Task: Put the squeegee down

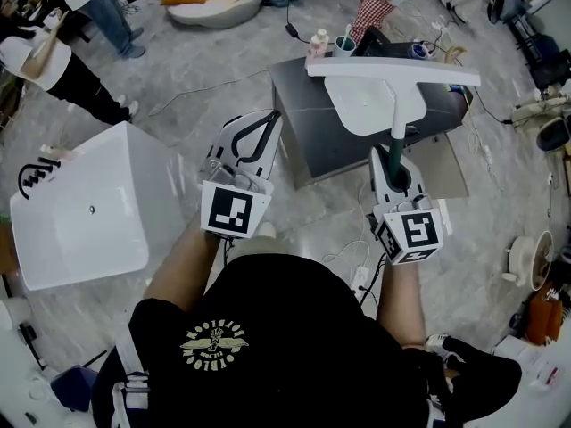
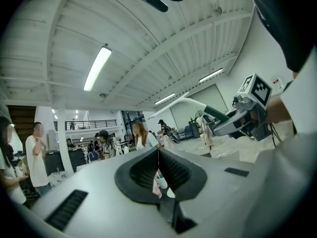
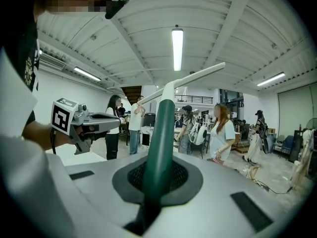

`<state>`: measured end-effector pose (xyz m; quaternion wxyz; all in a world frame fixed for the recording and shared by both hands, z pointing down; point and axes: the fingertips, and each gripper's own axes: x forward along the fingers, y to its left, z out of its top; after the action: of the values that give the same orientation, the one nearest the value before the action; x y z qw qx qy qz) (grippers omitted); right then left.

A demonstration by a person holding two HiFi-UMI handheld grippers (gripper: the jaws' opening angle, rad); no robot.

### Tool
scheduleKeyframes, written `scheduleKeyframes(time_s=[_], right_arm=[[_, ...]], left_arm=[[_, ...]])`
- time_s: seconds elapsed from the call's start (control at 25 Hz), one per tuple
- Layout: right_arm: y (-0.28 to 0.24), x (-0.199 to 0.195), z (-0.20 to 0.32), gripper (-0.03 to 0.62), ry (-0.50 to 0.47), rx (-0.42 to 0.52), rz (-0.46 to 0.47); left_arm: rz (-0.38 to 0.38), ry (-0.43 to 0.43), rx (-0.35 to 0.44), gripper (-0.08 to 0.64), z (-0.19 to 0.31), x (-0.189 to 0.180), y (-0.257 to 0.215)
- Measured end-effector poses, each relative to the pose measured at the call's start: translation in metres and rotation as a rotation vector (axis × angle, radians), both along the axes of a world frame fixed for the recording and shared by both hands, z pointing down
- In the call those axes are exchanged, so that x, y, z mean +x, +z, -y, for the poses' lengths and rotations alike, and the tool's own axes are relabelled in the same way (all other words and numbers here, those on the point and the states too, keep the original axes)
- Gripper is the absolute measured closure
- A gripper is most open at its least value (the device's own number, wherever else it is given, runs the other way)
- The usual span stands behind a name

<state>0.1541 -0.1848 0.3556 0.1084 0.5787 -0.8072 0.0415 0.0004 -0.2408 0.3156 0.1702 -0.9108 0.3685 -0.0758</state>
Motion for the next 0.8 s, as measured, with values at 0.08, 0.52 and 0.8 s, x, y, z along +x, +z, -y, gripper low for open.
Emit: scheduleKeyframes(time_s=[0.08,0.52,0.8], right_arm=[[0.001,-0.004,0.010,0.565,0.007,-0.003,-0.002],[0.015,-0.023,0.049,0.565,0.035,-0.033,0.009],[0.031,-0.016,0.061,0.565,0.029,-0.071,0.006]], left_arm=[[-0.002,0.010,-0.005,0.537,0.010,-0.001,0.002],[-0.017,0.060,-0.011,0.537,0.050,-0.010,0.006],[-0.029,0.054,-0.043,0.537,0.064,-0.004,0.015]])
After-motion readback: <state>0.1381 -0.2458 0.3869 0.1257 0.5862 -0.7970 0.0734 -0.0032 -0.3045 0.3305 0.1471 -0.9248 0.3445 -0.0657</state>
